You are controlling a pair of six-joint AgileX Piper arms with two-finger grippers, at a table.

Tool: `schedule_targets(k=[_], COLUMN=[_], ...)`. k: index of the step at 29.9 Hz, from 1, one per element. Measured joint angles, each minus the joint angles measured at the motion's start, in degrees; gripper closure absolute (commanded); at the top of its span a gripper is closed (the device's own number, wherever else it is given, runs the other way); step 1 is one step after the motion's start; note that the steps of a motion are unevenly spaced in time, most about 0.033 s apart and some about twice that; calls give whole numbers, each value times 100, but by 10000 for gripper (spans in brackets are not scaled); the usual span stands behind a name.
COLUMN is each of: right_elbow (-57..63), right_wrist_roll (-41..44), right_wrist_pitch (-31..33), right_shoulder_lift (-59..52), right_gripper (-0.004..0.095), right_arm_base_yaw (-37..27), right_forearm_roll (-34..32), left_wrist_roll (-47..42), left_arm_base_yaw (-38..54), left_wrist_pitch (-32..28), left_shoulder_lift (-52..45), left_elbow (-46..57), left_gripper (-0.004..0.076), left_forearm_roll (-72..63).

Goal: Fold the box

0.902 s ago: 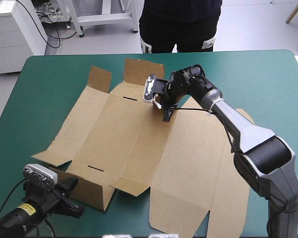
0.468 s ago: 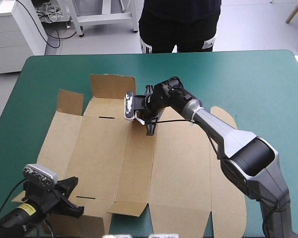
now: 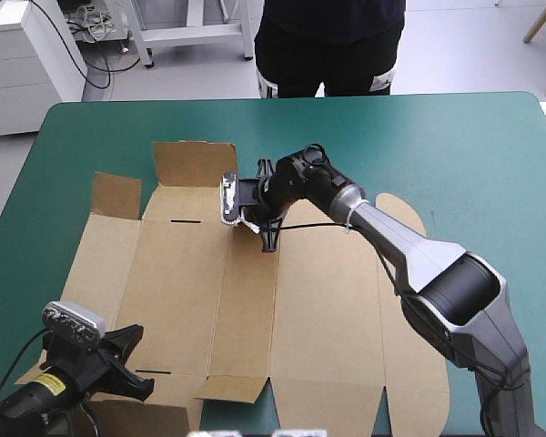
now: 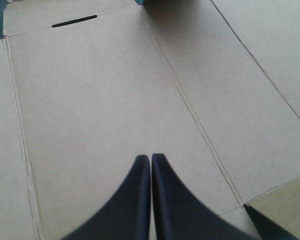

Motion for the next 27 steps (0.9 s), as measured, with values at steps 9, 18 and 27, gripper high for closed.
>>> schedule_targets(k=[9,18,27], right_elbow=[0,0,0], right_wrist_roll=[-42,-11,1355], right_wrist_pitch=[-45,-223,-129], right_shoulder_lift=[0,0,-372], right_gripper=[907,551,675], right_arm_base_yaw=[4,4,-208], right_forearm_roll=[42,27,-1141], left_wrist_roll=[0,0,0], left_arm_base_yaw=[0,0,0], left_wrist_pitch=[0,0,0], left_shoulder_lift=[0,0,0], left_elbow=[0,0,0], left_gripper=[731,731,732], left_forearm_roll=[0,0,0])
